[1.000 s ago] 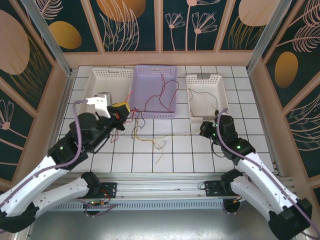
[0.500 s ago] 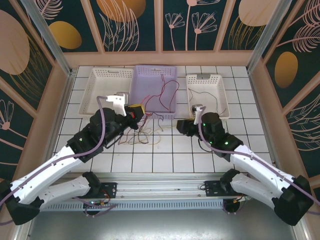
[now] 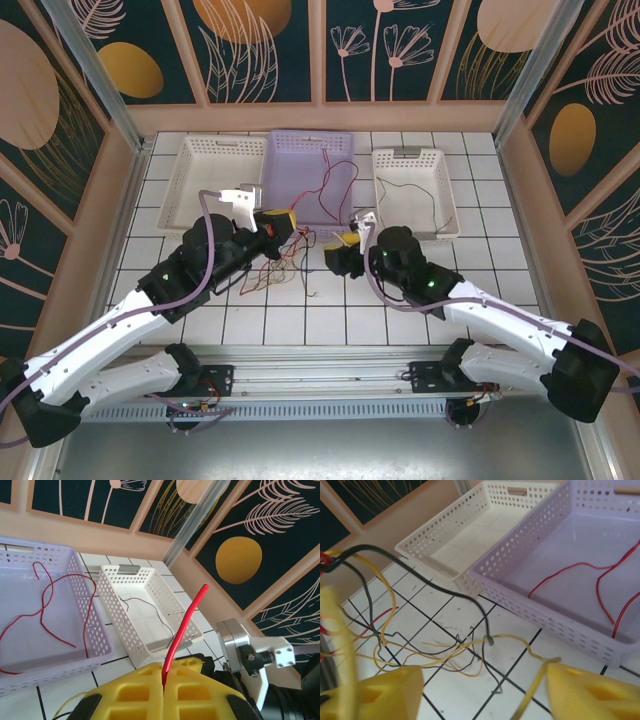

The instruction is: Untangle the cables

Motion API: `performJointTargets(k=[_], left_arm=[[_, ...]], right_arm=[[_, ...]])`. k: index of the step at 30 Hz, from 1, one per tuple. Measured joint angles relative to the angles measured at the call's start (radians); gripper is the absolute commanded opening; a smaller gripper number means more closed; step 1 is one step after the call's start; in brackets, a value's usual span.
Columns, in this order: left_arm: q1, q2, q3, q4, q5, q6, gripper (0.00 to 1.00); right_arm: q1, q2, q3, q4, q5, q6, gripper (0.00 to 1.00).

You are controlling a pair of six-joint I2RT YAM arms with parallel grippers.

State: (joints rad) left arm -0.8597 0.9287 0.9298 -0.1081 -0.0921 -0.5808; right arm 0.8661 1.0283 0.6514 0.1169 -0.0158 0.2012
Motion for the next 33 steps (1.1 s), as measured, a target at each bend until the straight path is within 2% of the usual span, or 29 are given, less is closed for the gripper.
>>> performJointTargets(k=[6,7,8,9,11,16,21,24,29,33], left_arm=[[0.000,-0.001,0.000,0.000,0.003,0.000,0.00],[0.000,-0.001,0.000,0.000,0.003,0.000,0.00],[0.000,-0.001,0.000,0.000,0.004,0.000,0.00],[0.000,-0.001,0.000,0.000,0.006,0.000,0.00],[0.000,-0.001,0.000,0.000,0.010,0.000,0.00],[0.000,-0.001,0.000,0.000,0.021,0.000,0.00],[0.000,-0.001,0.000,0.000,0.035,0.000,0.00],[0.000,-0.001,0.000,0.001,0.045,0.000,0.00],[0.000,-0.001,0.000,0.012,0.068,-0.001,0.00],[0.000,-0.001,0.001,0.027,0.089,-0.006,0.00]], right_arm=[[0.022,-0.101,-0.019,0.025,0.132,-0.011,0.78],[0.029,-0.116,-0.031,0.040,0.156,-0.013,0.84],[0.035,-0.133,-0.049,0.056,0.174,-0.015,0.95],[0.040,-0.154,-0.077,0.082,0.191,-0.021,0.99],[0.063,-0.187,-0.131,0.125,0.252,-0.042,0.99],[0.219,-0.171,-0.205,0.247,0.531,-0.177,0.99],[0.235,-0.135,-0.209,0.323,0.687,-0.252,0.99],[0.220,-0.170,-0.242,0.381,0.676,-0.233,0.99],[0.052,-0.362,-0.334,0.420,0.491,-0.106,0.99],[0.039,-0.359,-0.330,0.436,0.359,-0.087,0.99]])
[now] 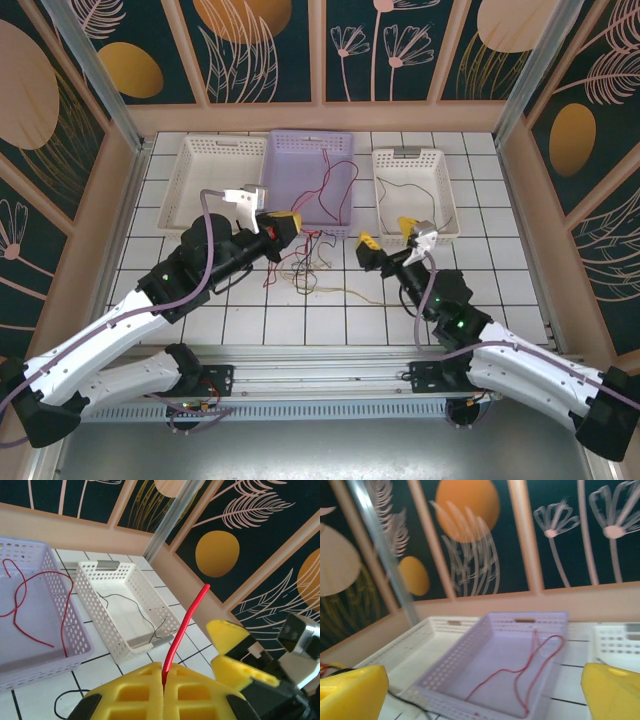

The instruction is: Untangle the cables

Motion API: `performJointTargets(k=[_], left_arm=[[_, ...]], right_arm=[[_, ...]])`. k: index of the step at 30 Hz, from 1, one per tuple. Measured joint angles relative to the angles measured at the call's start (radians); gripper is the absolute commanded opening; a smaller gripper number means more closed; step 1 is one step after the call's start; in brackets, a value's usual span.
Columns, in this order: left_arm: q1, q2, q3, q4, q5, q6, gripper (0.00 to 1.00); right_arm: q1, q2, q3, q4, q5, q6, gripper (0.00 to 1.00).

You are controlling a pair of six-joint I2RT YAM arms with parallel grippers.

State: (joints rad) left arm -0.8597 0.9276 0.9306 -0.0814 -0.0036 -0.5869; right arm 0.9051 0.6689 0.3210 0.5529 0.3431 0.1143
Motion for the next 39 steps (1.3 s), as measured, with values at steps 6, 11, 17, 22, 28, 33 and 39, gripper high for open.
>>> performJointTargets(k=[6,11,17,22,28,33,39], left_arm=[[0.000,0.000,0.001,0.022,0.022,-0.006,0.00],[0.000,0.000,0.001,0.026,0.026,-0.009,0.00],[0.000,0.000,0.001,0.026,0.030,-0.009,0.00],[0.000,-0.002,0.001,0.028,0.038,-0.009,0.00],[0.000,-0.011,0.001,0.029,0.048,-0.009,0.00],[0.000,-0.042,0.001,0.022,0.038,-0.008,0.00],[0.000,-0.085,0.011,-0.040,-0.014,0.014,0.00]], right_arm=[[0.047,0.174,0.032,-0.004,-0.118,-0.021,0.98],[0.064,0.291,0.052,0.005,-0.128,-0.058,0.95],[0.022,0.399,0.098,0.034,-0.130,-0.085,0.87],[-0.006,0.477,0.132,0.065,-0.135,-0.099,0.54],[-0.039,0.472,0.138,0.071,-0.122,-0.099,0.16],[-0.114,0.354,0.138,0.051,-0.092,-0.066,0.00],[-0.226,0.195,0.136,-0.044,-0.028,0.008,0.00]])
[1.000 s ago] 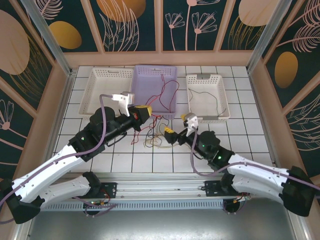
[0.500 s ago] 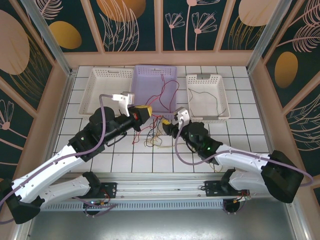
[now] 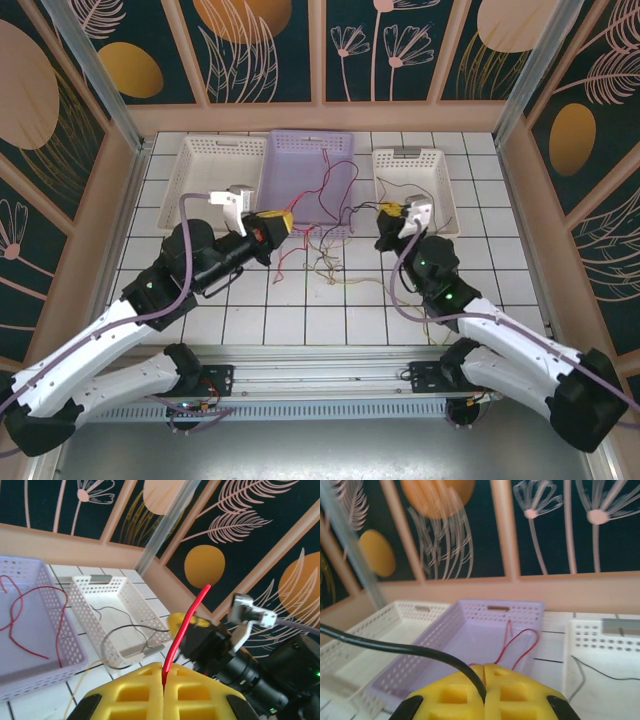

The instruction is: Untangle the cables

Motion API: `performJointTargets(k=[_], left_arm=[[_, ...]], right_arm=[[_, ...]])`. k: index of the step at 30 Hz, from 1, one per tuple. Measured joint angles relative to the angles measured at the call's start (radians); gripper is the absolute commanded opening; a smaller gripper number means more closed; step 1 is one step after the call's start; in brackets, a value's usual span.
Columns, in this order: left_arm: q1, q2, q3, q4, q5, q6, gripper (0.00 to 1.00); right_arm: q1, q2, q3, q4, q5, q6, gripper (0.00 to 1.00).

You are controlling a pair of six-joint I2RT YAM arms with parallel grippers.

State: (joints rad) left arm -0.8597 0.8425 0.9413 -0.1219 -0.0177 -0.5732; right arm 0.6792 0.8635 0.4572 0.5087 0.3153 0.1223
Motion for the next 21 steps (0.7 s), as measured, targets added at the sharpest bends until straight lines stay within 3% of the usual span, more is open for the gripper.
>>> performJointTargets(k=[9,21], left_arm=[[0.000,-0.071,0.046,-0.113,-0.100,0.034,0.00],[0.000,-0.110,0.038,-0.197,-0.180,0.053,0.00]], right_arm=[[-0.131,-0.167,0.037,-0.273,0.121,0.147,0.00],[-0.285,-0.174,0.384,-0.559,0.185,0.210,0.00]])
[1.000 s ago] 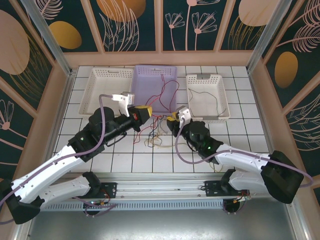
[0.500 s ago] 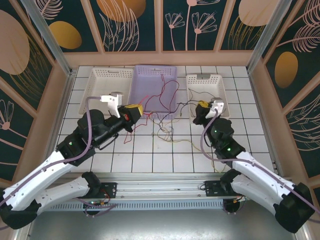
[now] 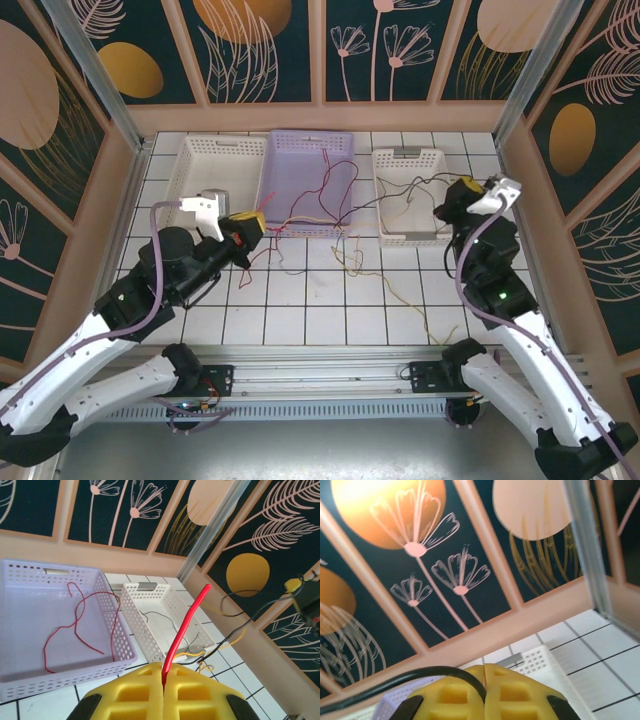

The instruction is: Untangle the cables

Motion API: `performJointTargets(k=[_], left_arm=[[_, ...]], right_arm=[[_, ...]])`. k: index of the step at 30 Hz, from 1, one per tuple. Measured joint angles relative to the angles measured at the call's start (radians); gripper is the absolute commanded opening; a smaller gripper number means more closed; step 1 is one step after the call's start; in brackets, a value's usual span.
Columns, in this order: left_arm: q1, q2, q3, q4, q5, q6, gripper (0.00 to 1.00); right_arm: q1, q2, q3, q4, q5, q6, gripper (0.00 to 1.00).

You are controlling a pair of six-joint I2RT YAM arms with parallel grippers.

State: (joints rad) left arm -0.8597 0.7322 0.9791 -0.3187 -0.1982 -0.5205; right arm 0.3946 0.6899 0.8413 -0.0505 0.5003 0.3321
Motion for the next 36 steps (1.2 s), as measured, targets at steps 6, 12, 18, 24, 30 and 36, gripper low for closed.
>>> performJointTargets(k=[6,12,18,24,30,36], left_arm=[[0.000,-0.011,-0.022,-0.023,-0.025,0.008,0.00],[0.000,-0.012,-0.037,-0.043,-0.039,0.013,0.00],[0.000,-0.003,-0.060,-0.021,-0.023,0.012,0.00],[0.000,0.032,-0.080,0.019,0.014,0.008,0.00],[0.000,0.041,-0.091,0.053,0.042,-0.004,0.00],[0.000,0.048,-0.104,0.083,0.063,-0.012,0.00]], right_arm=[[-0.095,0.005,0.061,-0.092,-0.027,0.027,0.00],[-0.130,0.014,0.110,-0.122,-0.105,0.046,0.00],[-0.132,0.115,0.138,-0.106,-0.211,0.045,0.00],[-0.137,0.267,0.132,-0.062,-0.214,0.040,0.00],[-0.182,0.467,0.111,0.022,-0.231,0.045,0.00],[-0.244,0.684,0.109,0.035,-0.249,0.071,0.00]])
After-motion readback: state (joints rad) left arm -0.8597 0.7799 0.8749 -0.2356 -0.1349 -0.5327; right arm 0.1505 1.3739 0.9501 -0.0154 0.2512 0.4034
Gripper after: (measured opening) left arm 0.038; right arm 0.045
